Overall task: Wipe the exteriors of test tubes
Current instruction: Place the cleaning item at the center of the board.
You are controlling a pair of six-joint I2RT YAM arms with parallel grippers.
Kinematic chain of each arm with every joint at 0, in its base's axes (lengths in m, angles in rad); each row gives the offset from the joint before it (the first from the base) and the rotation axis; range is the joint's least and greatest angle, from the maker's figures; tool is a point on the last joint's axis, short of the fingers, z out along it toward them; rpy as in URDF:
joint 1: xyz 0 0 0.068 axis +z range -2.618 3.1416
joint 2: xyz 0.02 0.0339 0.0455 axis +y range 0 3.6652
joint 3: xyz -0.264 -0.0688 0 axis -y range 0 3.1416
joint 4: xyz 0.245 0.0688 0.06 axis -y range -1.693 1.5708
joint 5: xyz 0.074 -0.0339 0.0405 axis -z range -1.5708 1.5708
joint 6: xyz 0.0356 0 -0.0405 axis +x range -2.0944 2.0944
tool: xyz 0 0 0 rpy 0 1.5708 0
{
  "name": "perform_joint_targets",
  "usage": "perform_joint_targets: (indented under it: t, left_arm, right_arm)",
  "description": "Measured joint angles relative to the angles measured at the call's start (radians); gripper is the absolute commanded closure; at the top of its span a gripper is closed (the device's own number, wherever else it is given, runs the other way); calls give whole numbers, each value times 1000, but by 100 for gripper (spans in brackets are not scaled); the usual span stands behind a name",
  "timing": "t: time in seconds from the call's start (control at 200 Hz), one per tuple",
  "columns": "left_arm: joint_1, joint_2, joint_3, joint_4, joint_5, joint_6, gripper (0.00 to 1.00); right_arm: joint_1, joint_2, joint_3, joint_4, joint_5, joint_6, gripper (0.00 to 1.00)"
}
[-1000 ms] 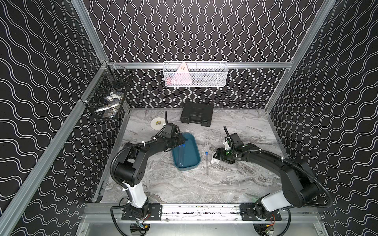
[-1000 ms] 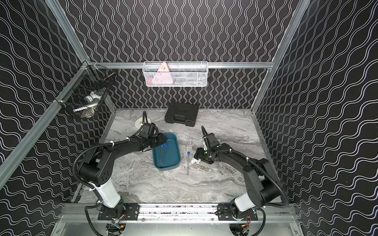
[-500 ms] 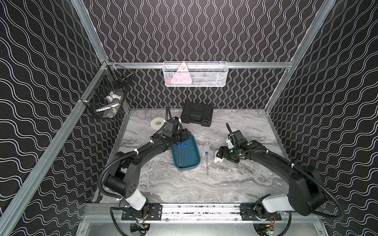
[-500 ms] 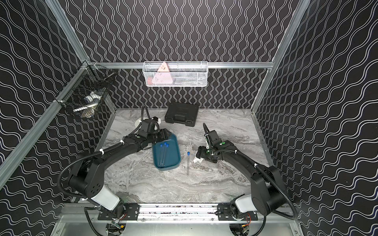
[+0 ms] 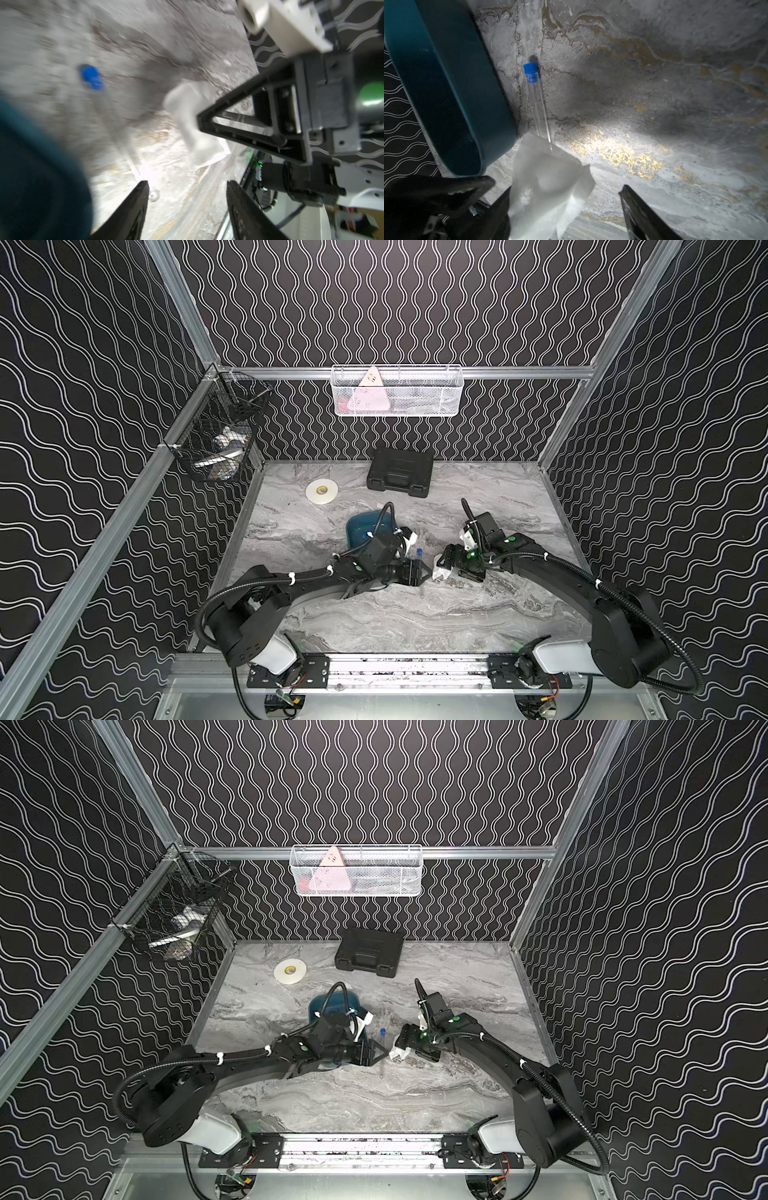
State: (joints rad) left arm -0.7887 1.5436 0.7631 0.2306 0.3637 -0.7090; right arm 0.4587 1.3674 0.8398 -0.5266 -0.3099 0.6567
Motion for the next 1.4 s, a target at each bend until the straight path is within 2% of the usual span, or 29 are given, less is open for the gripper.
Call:
perform_joint_targets:
  t: [0.12, 0.525, 0.6, 0.7, 0.761, 0.951, 1.256, 1.301, 1.401]
  left_arm:
    - [-42, 64, 34, 45, 1, -5, 35]
    - [-77, 169, 84, 162, -99, -51, 52]
    - [-83, 169, 84, 199, -113, -54, 64]
    - [-90, 169, 84, 245, -128, -55, 90]
    - [-95, 169, 87, 254, -132, -55, 100]
    - [-112, 198, 122, 244, -133, -50, 100]
    - [-134, 275, 144, 163, -127, -48, 100]
    - [-135, 279, 155, 149, -125, -48, 91]
    - [-139, 277, 174, 126, -130, -27, 66]
  right_arm:
    - [-30, -35, -2, 11, -24, 16, 21]
    - [-60, -101, -19, 8, -74, 31, 22]
    - [-68, -108, -26, 6, -76, 31, 22]
    - [-79, -120, -39, 0, -81, 31, 22]
    - [-87, -126, -43, -4, -84, 31, 22]
    - [-128, -146, -31, -39, -91, 12, 22]
    - [-220, -161, 107, -123, -91, -58, 21]
    - [-229, -161, 115, -133, -90, -69, 21]
    - [-244, -166, 117, -160, -87, -78, 21]
